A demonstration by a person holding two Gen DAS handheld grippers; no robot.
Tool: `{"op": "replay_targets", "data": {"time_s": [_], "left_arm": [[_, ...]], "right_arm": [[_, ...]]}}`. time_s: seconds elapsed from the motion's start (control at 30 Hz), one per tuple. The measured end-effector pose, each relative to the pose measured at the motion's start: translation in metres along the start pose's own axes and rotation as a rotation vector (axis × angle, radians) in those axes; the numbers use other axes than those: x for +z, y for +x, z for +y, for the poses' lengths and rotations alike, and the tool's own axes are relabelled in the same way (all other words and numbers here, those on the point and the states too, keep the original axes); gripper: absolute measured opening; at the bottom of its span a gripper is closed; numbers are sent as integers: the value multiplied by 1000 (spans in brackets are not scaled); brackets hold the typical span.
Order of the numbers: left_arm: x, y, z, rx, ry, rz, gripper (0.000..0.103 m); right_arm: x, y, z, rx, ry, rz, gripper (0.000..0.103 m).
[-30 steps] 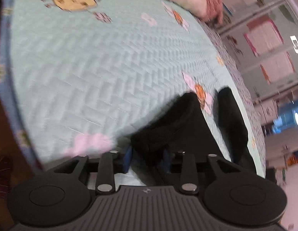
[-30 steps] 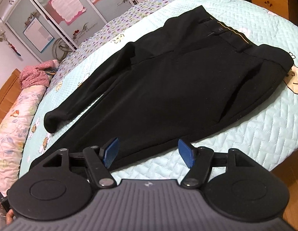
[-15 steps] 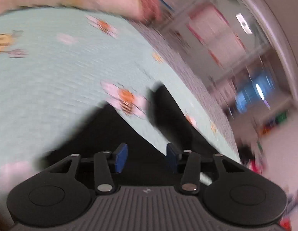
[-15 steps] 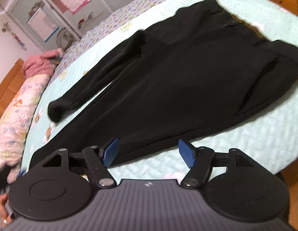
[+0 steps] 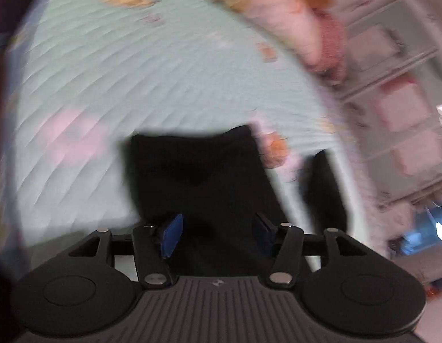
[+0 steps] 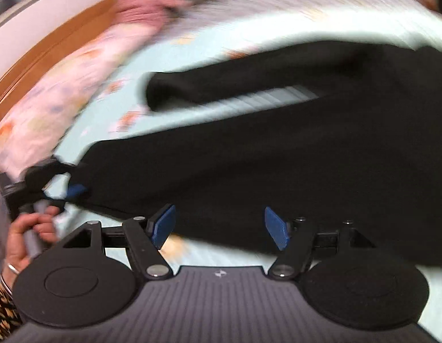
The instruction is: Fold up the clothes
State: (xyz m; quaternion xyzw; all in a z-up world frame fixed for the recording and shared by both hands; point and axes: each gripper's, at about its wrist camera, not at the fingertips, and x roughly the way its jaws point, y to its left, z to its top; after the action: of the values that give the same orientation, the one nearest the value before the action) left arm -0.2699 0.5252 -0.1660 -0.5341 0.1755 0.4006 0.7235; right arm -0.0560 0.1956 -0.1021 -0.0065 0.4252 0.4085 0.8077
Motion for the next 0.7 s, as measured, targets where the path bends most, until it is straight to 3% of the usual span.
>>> {"op": "replay_targets", "data": {"time_s": [0.13, 0.3, 0.4, 0.53, 0.7], "left_arm": [[-18, -5, -9, -42, 167, -67, 56], [-15, -3, 9, -119, 202, -82, 56], [-4, -5, 7, -155, 213, -89, 56], [10, 3, 9, -227, 208, -100, 57], [24, 10, 19, -243, 149, -47, 57]], "right_arm": [[64, 54, 75, 134, -253, -16, 80], [123, 158, 149, 212, -469, 158, 82], [132, 212, 187, 217, -594, 223, 81], [142, 258, 209, 196, -585, 245, 81], [139, 294, 222, 213, -601, 281, 81]]}}
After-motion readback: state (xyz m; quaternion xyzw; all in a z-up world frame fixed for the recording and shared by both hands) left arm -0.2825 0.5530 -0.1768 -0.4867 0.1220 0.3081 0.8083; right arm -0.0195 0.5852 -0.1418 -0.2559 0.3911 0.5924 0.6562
